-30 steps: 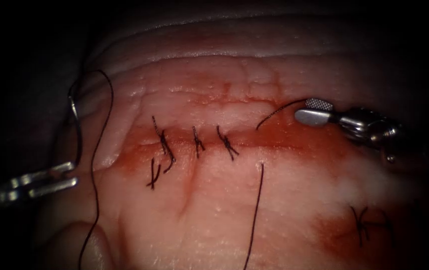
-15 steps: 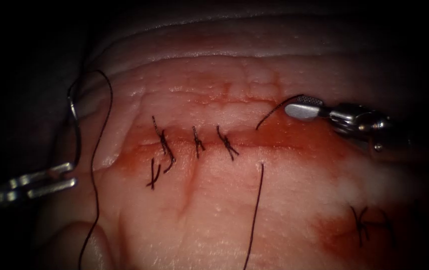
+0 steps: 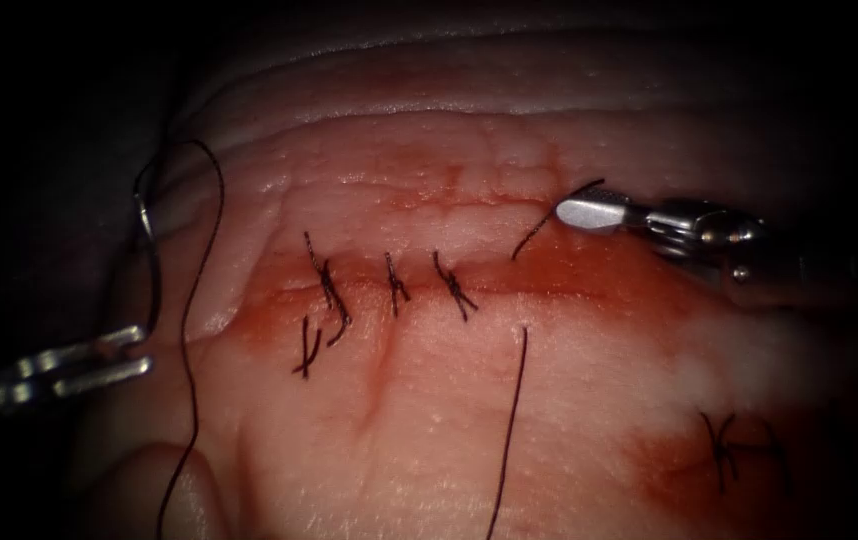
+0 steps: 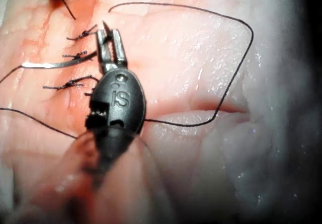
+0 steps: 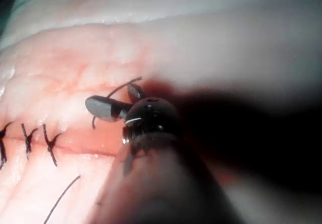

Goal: Wound Closure
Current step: Adjust the suture tail sticking out of the top of the wound, then set down the needle, then grab a long length of suture with the left hand.

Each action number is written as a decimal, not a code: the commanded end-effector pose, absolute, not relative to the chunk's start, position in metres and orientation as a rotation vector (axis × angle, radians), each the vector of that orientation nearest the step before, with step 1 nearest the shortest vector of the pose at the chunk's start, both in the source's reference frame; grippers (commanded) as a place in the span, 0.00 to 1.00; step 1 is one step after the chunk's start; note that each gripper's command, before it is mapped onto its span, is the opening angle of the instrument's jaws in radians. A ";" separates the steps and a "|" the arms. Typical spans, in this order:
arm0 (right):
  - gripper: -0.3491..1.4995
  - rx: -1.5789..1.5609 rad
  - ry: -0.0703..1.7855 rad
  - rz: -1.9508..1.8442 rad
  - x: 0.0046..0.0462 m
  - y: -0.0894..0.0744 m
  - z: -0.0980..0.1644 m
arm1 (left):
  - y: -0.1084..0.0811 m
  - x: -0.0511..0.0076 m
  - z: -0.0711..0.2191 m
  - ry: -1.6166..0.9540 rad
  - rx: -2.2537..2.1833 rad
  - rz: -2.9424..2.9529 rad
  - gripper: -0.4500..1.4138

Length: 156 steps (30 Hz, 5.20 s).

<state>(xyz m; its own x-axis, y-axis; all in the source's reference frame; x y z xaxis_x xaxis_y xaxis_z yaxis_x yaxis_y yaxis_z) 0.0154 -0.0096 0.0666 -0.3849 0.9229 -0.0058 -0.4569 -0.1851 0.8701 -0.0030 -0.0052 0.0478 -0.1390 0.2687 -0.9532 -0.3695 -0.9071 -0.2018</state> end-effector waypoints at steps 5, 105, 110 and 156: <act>0.56 0.684 1.029 1.754 0.0169 -0.009 0.067 | -0.005 -0.0035 0.048 0.110 -1.727 2.093 0.00; 0.92 0.247 1.031 0.993 0.0085 -0.012 0.054 | 0.012 -0.0170 0.075 -0.092 -1.372 2.177 0.82; 0.91 0.245 1.033 0.994 0.0085 -0.012 0.054 | 0.009 -0.0158 0.070 -0.032 -1.525 2.318 0.75; 0.88 0.231 1.046 0.985 0.0088 -0.013 0.055 | -0.019 -0.0240 0.059 0.336 -2.268 2.776 0.70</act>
